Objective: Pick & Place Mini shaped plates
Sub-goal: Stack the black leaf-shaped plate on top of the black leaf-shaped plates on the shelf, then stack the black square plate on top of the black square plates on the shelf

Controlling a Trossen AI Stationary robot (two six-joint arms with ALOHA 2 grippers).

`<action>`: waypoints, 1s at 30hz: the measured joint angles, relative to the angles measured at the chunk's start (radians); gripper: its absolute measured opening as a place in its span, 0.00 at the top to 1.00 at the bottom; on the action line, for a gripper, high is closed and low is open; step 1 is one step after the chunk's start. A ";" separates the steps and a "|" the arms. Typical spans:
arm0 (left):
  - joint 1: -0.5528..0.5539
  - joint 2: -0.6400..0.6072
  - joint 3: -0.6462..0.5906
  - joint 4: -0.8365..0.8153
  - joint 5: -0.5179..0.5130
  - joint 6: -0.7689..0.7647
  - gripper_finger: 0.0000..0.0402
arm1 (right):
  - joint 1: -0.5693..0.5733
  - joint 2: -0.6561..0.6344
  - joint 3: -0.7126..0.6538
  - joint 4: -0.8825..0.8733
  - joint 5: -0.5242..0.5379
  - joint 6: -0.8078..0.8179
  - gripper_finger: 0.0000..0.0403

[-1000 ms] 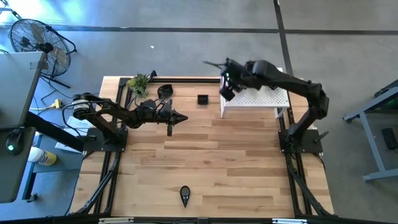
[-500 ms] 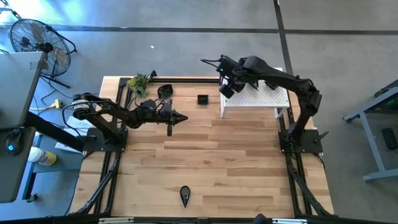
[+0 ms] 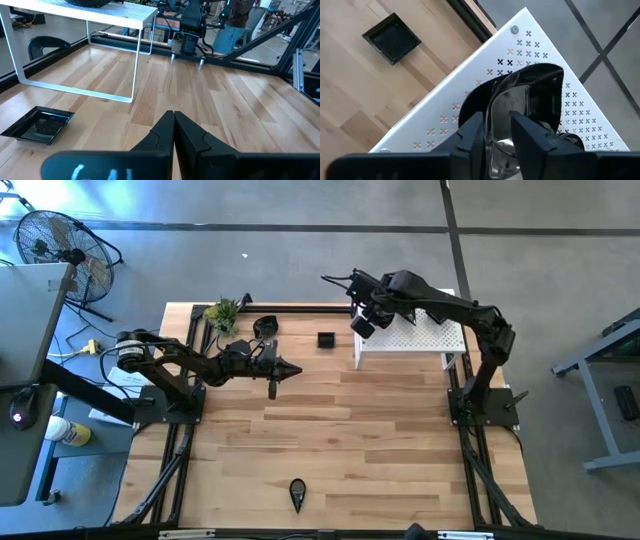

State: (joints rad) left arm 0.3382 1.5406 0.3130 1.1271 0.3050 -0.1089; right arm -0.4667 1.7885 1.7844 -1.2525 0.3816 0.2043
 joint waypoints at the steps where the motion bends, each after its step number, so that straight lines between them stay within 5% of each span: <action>1: 0.000 0.000 0.000 0.000 0.000 0.000 0.99 | 0.000 0.000 0.000 0.000 -0.001 0.000 0.76; 10: 0.000 0.000 0.000 0.000 0.000 0.000 0.99 | 0.000 -0.036 0.000 -0.001 -0.066 -0.012 0.75; 20: 0.000 0.000 0.000 0.000 0.045 0.000 0.99 | 0.022 -0.060 -0.020 0.017 -0.199 -0.140 0.99; 30: 0.000 0.000 0.000 -0.041 0.030 0.004 0.99 | 0.136 -0.389 -0.561 0.652 -0.319 -0.164 0.99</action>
State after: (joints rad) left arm 0.3382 1.5402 0.3130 1.0865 0.3352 -0.1054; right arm -0.3312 1.3991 1.2230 -0.6006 0.0624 0.0404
